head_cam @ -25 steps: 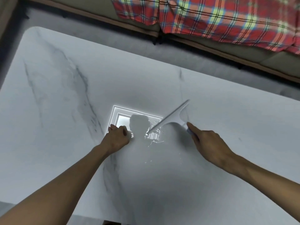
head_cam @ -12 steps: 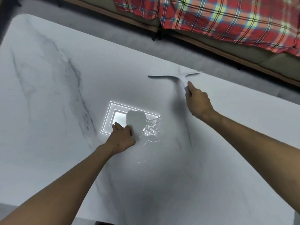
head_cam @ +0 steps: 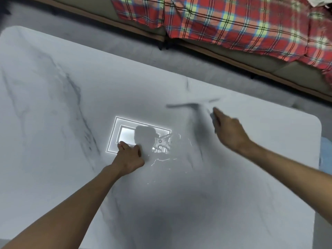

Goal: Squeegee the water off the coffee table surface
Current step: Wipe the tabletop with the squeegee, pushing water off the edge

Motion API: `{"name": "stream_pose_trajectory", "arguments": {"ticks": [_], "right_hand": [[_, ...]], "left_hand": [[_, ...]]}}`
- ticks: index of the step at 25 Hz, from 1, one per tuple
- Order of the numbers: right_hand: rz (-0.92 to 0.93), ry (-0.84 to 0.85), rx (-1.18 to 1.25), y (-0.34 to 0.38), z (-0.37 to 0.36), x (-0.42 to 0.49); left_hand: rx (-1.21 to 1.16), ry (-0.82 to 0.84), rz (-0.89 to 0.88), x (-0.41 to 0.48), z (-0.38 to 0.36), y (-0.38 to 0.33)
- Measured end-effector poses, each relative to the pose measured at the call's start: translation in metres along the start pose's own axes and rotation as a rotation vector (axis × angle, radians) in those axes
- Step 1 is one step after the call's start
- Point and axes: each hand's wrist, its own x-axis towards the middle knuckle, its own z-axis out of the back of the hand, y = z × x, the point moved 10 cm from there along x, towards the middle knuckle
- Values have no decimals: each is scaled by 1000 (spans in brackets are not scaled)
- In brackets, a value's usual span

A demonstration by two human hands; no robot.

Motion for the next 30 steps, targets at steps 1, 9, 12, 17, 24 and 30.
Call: {"name": "stream_pose_trajectory", "arguments": {"ticks": [1, 9, 12, 17, 24, 30], "right_hand": [[-23, -19, 52, 6, 9, 24], [139, 16, 142, 60, -49, 9], [251, 130, 62, 48, -85, -39], [241, 214, -198, -27, -95, -97], [137, 215, -341, -96, -60, -136], [-3, 22, 85, -61, -6, -72]], "left_hand": [[2, 4, -5, 1, -1, 1], [108, -12, -39, 6, -10, 8], [140, -27, -57, -1, -8, 12], [172, -85, -154, -23, -5, 13], [96, -169, -188, -59, -22, 9], [28, -422, -85, -84, 1, 37]]}}
